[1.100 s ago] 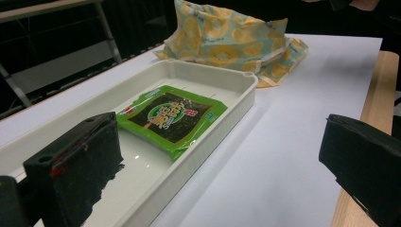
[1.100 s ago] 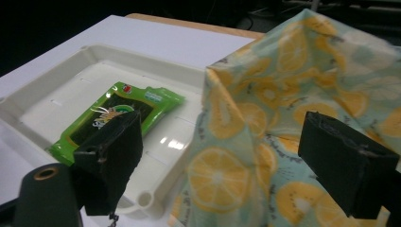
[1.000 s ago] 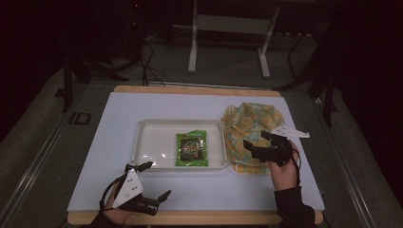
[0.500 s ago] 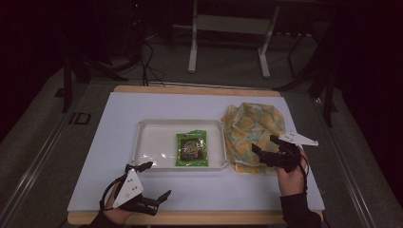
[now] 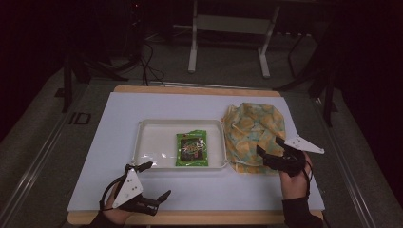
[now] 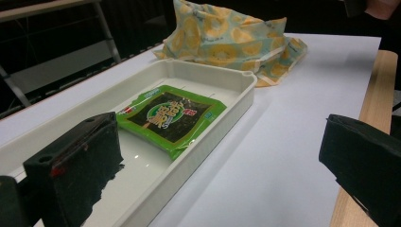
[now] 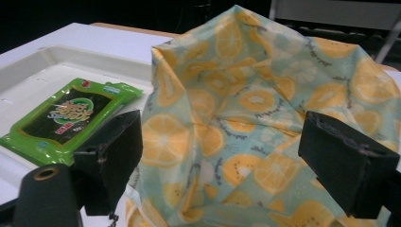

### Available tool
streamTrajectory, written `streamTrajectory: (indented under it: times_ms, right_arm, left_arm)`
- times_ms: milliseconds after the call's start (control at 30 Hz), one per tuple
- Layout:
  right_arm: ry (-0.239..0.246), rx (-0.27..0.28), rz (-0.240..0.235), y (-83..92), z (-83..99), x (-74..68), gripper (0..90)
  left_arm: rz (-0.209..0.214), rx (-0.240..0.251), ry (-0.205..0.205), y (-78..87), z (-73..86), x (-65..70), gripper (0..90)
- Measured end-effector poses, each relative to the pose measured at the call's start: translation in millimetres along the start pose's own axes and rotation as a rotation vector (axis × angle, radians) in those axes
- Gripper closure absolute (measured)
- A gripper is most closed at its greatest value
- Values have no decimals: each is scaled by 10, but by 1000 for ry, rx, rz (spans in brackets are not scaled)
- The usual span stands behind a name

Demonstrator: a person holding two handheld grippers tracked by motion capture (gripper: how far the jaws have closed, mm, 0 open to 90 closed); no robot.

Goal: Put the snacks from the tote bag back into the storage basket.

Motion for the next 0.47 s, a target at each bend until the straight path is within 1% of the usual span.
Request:
streamTrajectory:
  times_ms: [100,200,333,367,467]
  right_arm:
    - [-14,-4,1,1,36,18,142]
    - [-13,1,0,-6,40,20,142]
    - [-7,9,-4,-4,32,11,142]
    - [1,10,-4,-5,32,11,142]
    - [11,13,5,-8,33,19,142]
  left_arm:
    - [1,-1,-1,0,1,0,4]
    - [2,-2,-3,-2,2,1,3]
    - [2,-1,-2,1,1,-2,4]
    - [2,-1,-2,1,1,-1,4]
    - [3,-1,-3,-1,2,1,4]
Point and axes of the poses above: each handheld gripper's, and its own axes: y roughly backward along the jaws, z roughly out of its underside, x roughly to its right, the point moved 7 cm from there along -y, roughly forward along the jaws, and after that the axes turned 5 degrees about z, right-handed, at the moved point
